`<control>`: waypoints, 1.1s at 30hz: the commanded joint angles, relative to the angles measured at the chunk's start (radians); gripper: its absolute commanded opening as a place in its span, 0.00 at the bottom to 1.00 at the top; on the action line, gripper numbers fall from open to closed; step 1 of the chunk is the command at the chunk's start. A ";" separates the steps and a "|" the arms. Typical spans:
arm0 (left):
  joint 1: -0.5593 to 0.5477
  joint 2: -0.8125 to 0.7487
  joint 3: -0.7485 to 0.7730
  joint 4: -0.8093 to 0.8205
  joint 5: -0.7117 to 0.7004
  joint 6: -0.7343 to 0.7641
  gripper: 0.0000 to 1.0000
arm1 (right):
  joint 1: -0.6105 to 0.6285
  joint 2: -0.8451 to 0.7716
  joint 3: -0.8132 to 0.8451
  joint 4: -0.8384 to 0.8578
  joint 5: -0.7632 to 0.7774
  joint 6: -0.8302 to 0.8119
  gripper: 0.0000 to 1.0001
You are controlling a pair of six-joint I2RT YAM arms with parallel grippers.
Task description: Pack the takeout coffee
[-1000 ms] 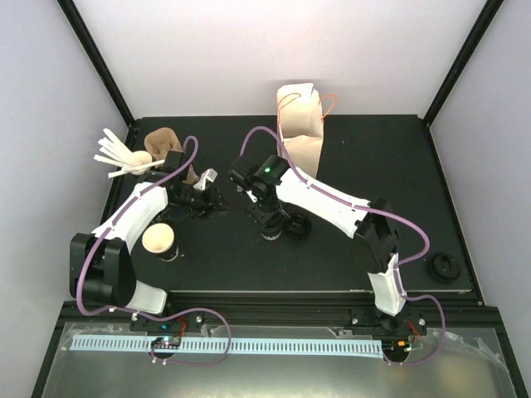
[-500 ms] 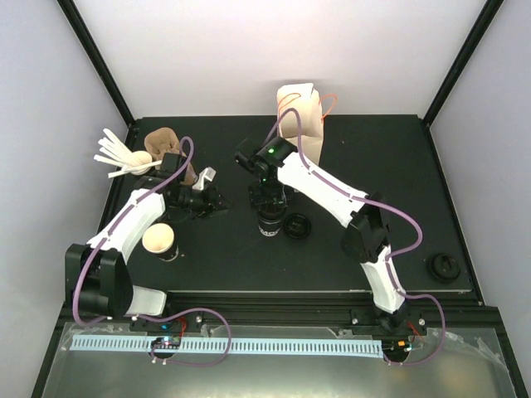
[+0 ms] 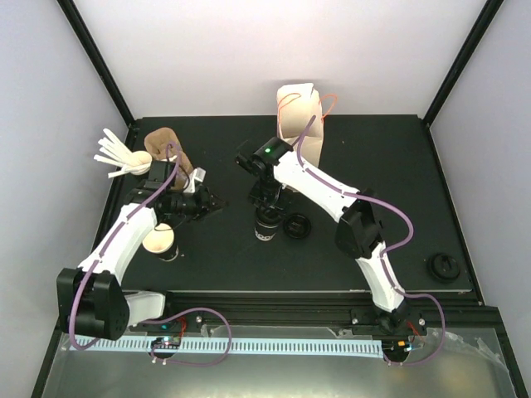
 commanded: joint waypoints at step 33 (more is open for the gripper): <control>-0.045 0.020 -0.176 0.138 0.200 -0.058 0.37 | -0.259 -0.550 -0.777 0.842 -0.491 -0.765 0.79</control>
